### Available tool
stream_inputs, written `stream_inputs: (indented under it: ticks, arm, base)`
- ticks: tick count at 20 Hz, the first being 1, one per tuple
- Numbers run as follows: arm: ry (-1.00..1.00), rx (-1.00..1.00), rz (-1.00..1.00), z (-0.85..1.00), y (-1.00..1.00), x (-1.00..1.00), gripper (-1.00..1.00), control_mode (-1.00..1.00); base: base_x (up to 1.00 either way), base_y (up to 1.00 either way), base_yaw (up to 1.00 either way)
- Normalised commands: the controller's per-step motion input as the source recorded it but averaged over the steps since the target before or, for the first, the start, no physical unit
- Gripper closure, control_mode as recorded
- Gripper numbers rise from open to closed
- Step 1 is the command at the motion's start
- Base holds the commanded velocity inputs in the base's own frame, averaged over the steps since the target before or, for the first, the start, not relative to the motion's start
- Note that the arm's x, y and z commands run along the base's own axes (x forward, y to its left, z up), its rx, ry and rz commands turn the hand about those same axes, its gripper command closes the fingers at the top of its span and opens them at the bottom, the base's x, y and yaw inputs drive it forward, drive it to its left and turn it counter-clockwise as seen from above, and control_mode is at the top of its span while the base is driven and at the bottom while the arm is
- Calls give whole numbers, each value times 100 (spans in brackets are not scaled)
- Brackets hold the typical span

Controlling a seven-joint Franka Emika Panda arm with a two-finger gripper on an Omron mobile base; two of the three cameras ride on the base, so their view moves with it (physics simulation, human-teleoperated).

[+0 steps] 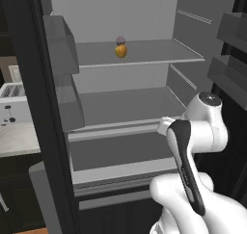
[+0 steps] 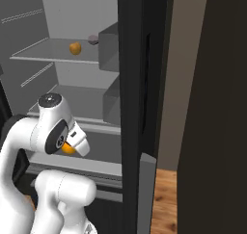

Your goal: Pick up the orange and apple from the fridge and place one fruit on each plate on the dining counter.

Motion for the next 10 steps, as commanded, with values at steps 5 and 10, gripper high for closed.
stream_inputs:
  ticks: [5, 10]
  arm:
    - [-3, 0, 0, 0, -5, -25, 100, 100]
    - [0, 0, 0, 0, 0, 0, 100, 100]
  base:
    - [-11, -4, 0]
    - [-69, -16, 0]
